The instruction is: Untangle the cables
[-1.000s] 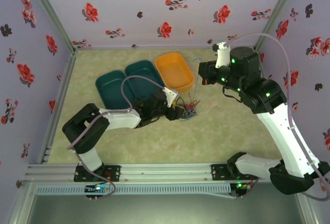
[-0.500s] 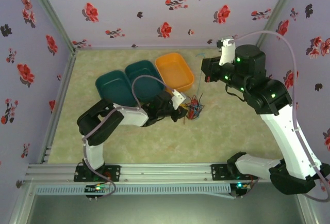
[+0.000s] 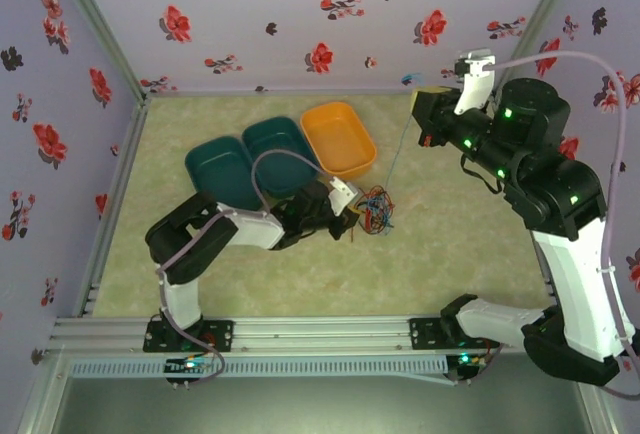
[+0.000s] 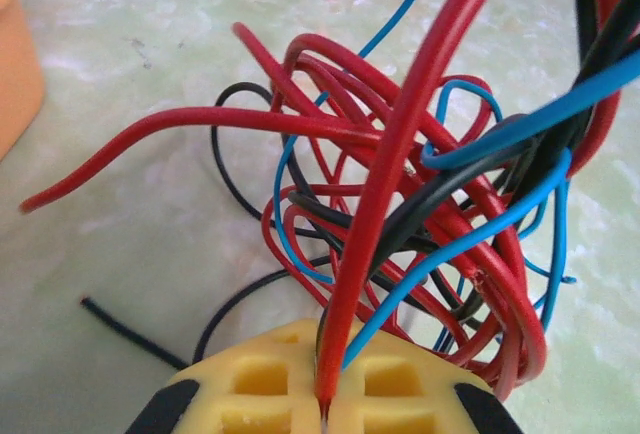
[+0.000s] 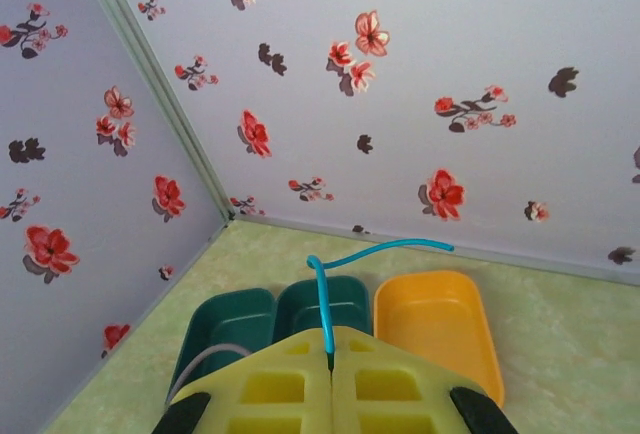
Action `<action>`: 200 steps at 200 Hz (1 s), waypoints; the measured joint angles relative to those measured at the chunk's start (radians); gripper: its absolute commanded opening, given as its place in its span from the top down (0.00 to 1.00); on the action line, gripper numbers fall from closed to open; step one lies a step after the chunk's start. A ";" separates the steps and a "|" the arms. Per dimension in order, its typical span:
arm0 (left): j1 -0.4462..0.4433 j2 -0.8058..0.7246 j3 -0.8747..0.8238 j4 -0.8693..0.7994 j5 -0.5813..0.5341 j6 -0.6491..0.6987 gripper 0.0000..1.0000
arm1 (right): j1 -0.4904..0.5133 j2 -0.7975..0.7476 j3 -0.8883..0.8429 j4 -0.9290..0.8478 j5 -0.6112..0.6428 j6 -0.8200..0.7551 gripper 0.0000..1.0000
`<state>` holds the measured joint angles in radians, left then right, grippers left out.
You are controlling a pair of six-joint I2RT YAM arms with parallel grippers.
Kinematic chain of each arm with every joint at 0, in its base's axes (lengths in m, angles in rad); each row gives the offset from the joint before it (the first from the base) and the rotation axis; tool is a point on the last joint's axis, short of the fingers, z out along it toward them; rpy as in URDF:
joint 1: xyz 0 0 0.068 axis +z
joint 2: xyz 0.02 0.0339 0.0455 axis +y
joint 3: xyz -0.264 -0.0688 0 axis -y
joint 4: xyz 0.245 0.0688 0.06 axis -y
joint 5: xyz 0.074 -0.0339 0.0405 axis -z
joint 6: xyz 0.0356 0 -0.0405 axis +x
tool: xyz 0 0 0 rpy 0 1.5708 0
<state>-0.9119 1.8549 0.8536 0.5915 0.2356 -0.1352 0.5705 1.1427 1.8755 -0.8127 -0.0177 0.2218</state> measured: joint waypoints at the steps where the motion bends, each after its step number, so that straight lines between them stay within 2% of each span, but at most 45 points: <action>1: 0.000 -0.002 -0.003 0.000 -0.001 0.000 1.00 | 0.000 0.000 0.002 0.000 0.002 -0.002 1.00; 79: 0.000 -0.211 -0.155 -0.064 -0.095 -0.033 1.00 | 0.000 0.010 0.093 0.000 0.080 -0.048 1.00; 138: 0.000 -0.241 -0.216 -0.122 -0.176 -0.126 0.98 | 0.000 -0.021 0.061 -0.001 0.215 -0.058 1.00; 166: 0.008 -0.241 -0.235 -0.134 -0.195 -0.174 1.00 | 0.000 -0.062 -0.001 0.005 0.306 -0.057 1.00; 200: 0.012 -0.237 -0.238 -0.121 -0.198 -0.209 1.00 | 0.000 -0.145 -0.202 0.021 0.475 -0.027 1.00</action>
<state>-0.9001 1.6176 0.6151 0.4706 0.0372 -0.3447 0.5705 0.9977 1.6733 -0.7918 0.4576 0.1951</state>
